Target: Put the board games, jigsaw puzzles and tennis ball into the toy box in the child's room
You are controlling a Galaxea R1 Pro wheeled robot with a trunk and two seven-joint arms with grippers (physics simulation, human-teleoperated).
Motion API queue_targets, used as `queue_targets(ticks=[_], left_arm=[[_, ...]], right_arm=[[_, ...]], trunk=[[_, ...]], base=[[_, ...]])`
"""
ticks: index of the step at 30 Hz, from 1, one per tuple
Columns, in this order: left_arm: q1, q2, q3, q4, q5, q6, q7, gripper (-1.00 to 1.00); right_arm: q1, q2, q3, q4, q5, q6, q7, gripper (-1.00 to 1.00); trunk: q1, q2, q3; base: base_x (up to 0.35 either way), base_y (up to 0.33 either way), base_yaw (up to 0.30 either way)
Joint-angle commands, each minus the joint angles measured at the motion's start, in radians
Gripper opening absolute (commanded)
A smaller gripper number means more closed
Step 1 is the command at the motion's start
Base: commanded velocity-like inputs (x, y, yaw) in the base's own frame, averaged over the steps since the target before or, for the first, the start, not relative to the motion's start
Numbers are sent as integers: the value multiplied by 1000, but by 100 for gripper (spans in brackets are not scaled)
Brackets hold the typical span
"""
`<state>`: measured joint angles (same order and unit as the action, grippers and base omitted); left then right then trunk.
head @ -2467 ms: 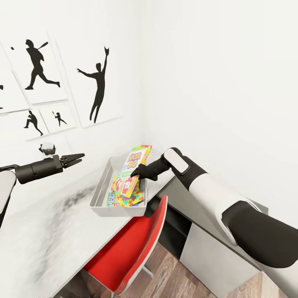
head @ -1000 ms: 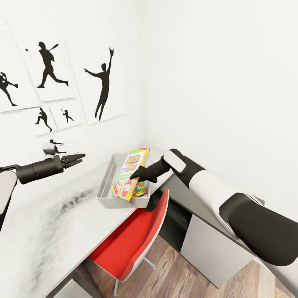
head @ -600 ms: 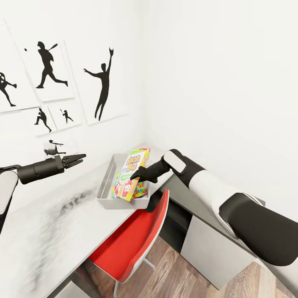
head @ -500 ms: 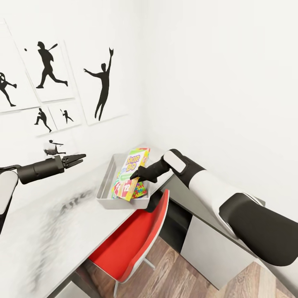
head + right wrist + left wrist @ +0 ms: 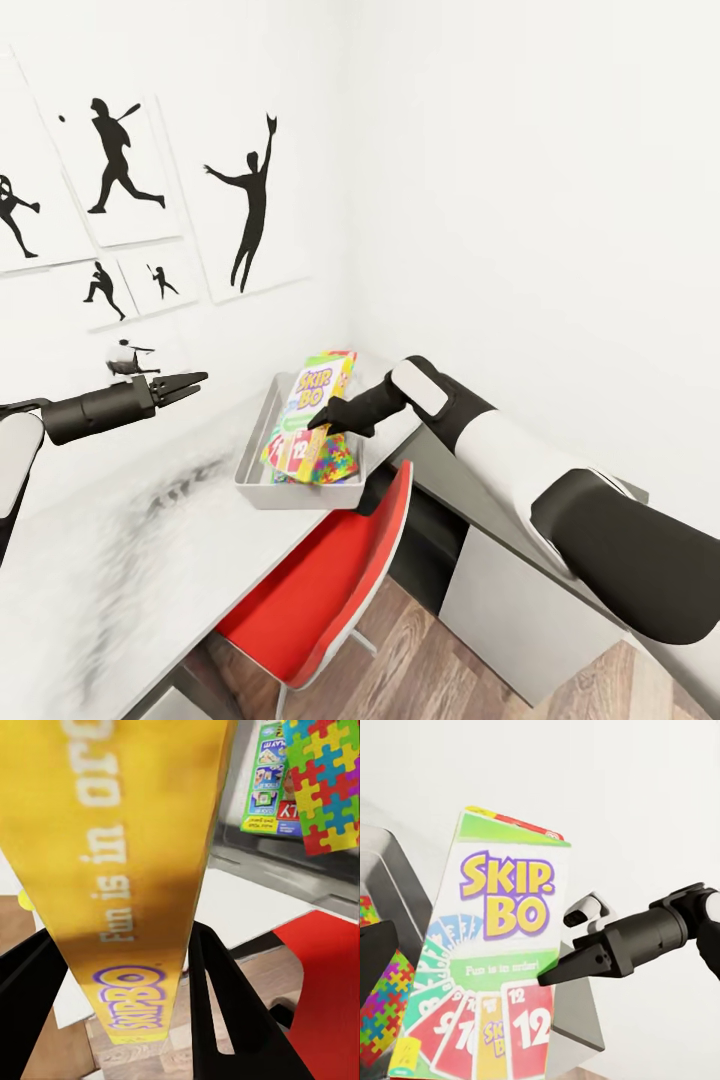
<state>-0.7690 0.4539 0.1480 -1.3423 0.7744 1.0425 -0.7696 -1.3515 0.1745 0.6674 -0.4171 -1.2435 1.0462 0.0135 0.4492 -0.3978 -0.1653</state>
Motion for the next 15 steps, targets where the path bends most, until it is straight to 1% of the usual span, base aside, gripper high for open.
queue_targets(ticks=[1,8,15], left_arm=[[-1,0,1,0,-4,4,-5,100],[-1,0,1,0,-4,4,-5,100],[-1,-1,-1,0,-4,4,-1,100]], right_arm=[[-2,0,4,-1,-1,1,0,-100],[-1,0,4,-5,-1,1,-2,-100],[0,-2,3,-5,-1,1,-3,-100]], trunk=[[1,-2,-3],[1,-2,-10],[1,-2,-12]], base=[[54,6,141],[16,2,159],[23,0,30]])
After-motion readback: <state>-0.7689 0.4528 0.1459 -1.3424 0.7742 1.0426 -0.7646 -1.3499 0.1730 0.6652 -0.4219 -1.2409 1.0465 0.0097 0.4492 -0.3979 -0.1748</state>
